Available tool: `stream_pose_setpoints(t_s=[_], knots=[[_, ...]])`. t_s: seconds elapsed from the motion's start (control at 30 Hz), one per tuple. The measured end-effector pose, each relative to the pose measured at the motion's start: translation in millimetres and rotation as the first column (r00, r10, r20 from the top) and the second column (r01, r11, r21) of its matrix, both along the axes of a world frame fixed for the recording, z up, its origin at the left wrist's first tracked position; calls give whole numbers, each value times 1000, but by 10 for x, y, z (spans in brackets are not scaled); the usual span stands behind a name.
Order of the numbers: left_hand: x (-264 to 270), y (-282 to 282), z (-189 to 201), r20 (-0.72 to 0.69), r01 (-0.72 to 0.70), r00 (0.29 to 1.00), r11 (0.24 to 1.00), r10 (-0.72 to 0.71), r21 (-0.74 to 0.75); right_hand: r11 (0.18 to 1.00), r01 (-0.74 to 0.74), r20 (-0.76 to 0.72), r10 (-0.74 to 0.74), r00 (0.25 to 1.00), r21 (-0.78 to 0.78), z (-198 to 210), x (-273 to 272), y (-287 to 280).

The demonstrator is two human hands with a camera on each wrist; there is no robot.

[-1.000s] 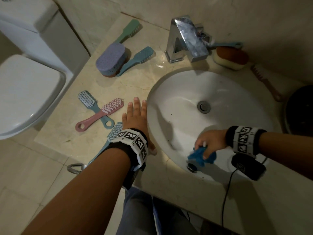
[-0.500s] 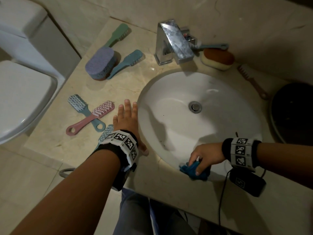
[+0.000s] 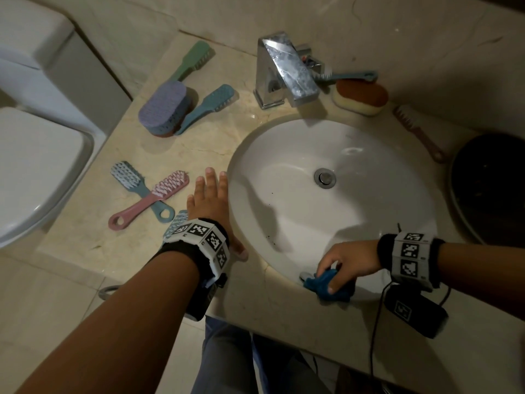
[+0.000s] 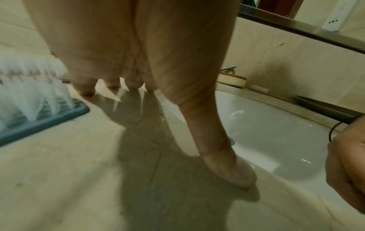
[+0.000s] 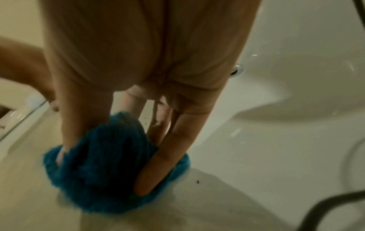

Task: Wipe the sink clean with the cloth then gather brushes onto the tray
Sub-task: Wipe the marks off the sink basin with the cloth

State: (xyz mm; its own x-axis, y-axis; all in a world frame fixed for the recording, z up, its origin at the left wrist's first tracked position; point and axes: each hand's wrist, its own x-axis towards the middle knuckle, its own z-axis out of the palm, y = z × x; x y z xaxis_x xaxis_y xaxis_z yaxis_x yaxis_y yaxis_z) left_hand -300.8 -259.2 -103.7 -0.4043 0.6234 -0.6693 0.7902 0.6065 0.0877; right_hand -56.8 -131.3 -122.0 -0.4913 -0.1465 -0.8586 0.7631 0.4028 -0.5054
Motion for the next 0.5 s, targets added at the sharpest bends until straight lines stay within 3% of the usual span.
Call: stream_pose_setpoints(t_s=[0.13, 0.27, 0.5], knots=[[-2, 1, 2, 11, -4, 1000, 1000, 4, -1, 999, 27, 8, -27, 1000, -25, -12, 13, -22], [-9, 4, -10, -6, 12, 1000, 1000, -12, -6, 989, -112, 4, 112, 994, 93, -120, -14, 22], [-18, 5, -45, -21, 26, 999, 1000, -26, -3, 915, -304, 135, 277, 951, 265, -419, 6, 264]])
